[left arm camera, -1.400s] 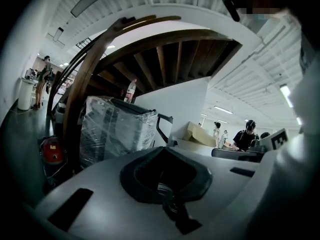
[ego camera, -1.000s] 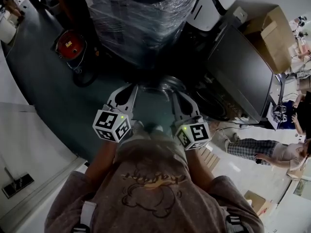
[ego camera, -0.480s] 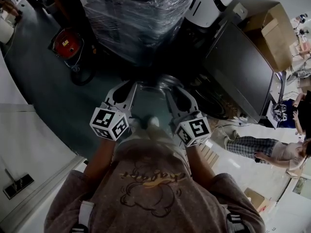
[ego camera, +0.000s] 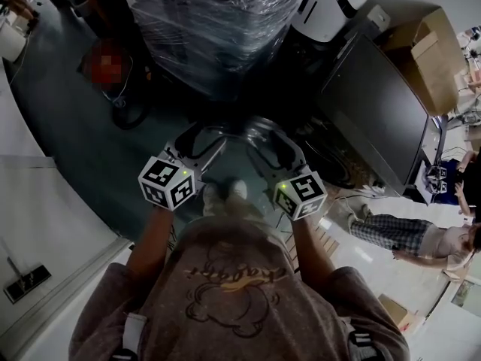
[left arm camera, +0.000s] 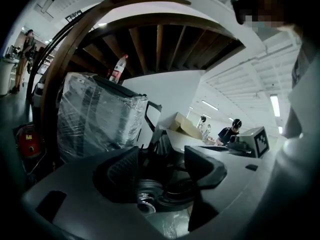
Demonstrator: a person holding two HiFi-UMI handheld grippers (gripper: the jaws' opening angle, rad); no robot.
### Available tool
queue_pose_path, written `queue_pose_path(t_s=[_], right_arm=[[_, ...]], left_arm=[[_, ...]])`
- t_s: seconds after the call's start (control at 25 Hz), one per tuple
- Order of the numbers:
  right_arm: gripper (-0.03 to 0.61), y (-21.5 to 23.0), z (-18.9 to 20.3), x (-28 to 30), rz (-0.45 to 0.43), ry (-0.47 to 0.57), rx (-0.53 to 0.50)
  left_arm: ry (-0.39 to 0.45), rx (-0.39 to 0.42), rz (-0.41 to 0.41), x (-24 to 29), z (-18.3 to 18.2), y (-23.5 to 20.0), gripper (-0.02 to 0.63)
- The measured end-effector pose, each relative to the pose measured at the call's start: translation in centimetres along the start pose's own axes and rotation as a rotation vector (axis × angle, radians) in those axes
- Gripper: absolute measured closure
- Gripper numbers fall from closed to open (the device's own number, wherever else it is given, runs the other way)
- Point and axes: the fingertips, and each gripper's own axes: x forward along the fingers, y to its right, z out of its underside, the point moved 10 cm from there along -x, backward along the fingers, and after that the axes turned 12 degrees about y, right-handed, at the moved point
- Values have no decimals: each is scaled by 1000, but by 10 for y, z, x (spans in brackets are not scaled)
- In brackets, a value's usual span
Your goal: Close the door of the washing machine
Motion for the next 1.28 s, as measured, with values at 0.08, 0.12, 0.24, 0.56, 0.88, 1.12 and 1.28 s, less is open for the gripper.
queue_pose_path(t_s=[0.08, 0.12, 0.24, 0.56, 0.88, 1.12, 1.28], right_arm=[[337, 8, 5, 3, -14, -35, -6], [337, 13, 8, 5, -20, -49, -14], [337, 28, 20, 14, -35, -107, -64], [337, 67, 59, 50, -75, -268, -134], [337, 103, 110, 88, -133, -424, -191], [337, 126, 145, 112, -170, -517, -211], [337, 140, 164, 125, -198, -584, -237]], left_arm=[[-41, 18, 7, 4, 6, -5, 347], [-63, 32, 16, 8, 10, -9, 347], [-125, 78, 40, 19, 19, -20, 347], [-285, 151, 86, 62, 48, -55, 347], [-420, 218, 127, 97, 100, -92, 348], [-499, 247, 145, 125, 136, -120, 327], [-538, 236, 159, 143, 154, -134, 325]])
